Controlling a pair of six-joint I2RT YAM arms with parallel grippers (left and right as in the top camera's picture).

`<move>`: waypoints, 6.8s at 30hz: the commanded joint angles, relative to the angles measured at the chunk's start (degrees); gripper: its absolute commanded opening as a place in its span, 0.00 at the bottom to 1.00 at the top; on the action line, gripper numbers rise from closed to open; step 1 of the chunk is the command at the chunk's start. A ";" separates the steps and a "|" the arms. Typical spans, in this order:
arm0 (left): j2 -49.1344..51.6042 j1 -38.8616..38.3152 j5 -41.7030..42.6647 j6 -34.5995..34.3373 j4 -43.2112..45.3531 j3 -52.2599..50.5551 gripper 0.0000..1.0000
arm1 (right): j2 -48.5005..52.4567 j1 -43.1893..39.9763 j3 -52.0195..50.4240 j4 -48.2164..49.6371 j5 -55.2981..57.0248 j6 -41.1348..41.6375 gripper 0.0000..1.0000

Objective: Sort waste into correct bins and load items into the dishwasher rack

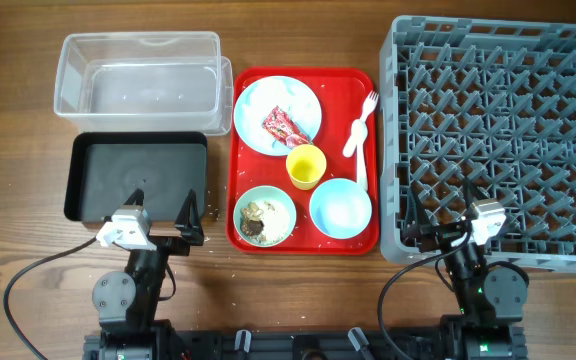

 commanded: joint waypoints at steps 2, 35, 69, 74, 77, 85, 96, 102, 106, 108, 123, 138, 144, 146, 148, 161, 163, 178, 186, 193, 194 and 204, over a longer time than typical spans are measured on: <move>-0.42 -0.33 -0.79 1.16 0.02 -0.50 1.00 | -0.26 0.13 -0.09 0.24 -0.98 0.42 1.00; -0.42 -0.33 -0.79 1.14 0.02 -0.50 1.00 | -0.26 0.13 -0.09 0.24 -0.98 0.44 1.00; -0.42 -0.33 -0.79 1.14 0.02 -0.50 1.00 | -0.26 0.13 -0.09 0.24 -0.98 0.44 1.00; -0.42 -0.33 -0.79 1.16 0.02 -0.50 1.00 | -0.26 0.13 -0.09 0.24 -0.98 0.44 1.00; -0.42 -0.33 -0.79 1.14 0.02 -0.50 1.00 | -0.26 0.13 -0.09 0.24 -0.98 0.44 1.00; -0.42 -0.28 -4.22 2.62 0.13 -0.50 1.00 | -0.26 0.13 -0.09 0.24 -0.57 0.04 1.00; -0.39 -0.28 4.76 2.40 6.32 -0.24 1.00 | 0.28 0.13 -0.09 0.83 -3.54 11.93 1.00; 4.13 -0.28 7.45 2.69 5.73 7.48 1.00 | 0.28 0.13 2.29 4.59 -8.59 10.23 1.00; 14.62 -0.33 10.23 2.91 3.89 17.84 1.00 | 1.29 0.13 7.80 4.17 -10.03 7.43 1.00; 21.51 -0.33 12.07 2.91 1.86 24.37 1.00 | 2.89 0.13 11.65 3.02 -9.97 7.04 1.00; 81.68 -12.39 11.87 16.92 -42.97 88.65 1.00 | 34.84 0.13 52.28 -32.68 -9.97 -4.52 1.00; 115.80 -21.64 4.74 20.87 -42.27 102.36 1.00 | 56.08 0.13 58.86 -47.74 -11.04 -2.95 0.99; 124.37 -26.03 -6.14 25.38 -39.98 102.33 1.00 | 56.63 0.13 58.86 -47.71 -11.02 -2.95 0.99; 126.42 -26.10 -6.40 25.35 -39.58 102.33 1.00 | 56.65 0.13 58.86 -47.74 -11.02 -2.97 0.98; 128.06 -25.97 -6.47 25.35 -39.63 102.33 0.99 | 56.63 0.13 58.86 -47.78 -11.02 -2.95 0.98; 133.11 -25.68 -7.02 23.10 -38.62 102.27 0.04 | 56.65 0.13 58.86 -47.78 -10.97 -2.95 0.96; 131.84 -25.64 -7.02 20.09 -38.80 102.90 0.04 | 56.65 0.13 58.86 -47.78 -10.99 -2.80 0.96; 115.62 -13.16 -4.87 12.55 -61.35 124.80 0.04 | 56.65 0.13 58.86 -47.74 -11.02 -2.80 0.95; 126.27 -1.07 -3.39 12.63 -62.18 123.01 0.62 | 56.65 0.13 58.86 -47.91 -11.02 -2.82 0.95; 124.02 -4.61 -2.08 10.91 -62.03 123.89 1.00 | 56.65 0.13 58.86 -47.91 -11.02 -2.80 0.95; 122.86 -5.25 -1.97 8.04 -62.31 124.06 1.00 | 56.65 0.13 58.86 -47.93 -11.02 -2.82 0.95; 122.42 -20.46 -0.90 -9.92 -67.43 118.99 0.99 | 56.65 0.13 58.86 -48.19 -11.02 -2.84 0.95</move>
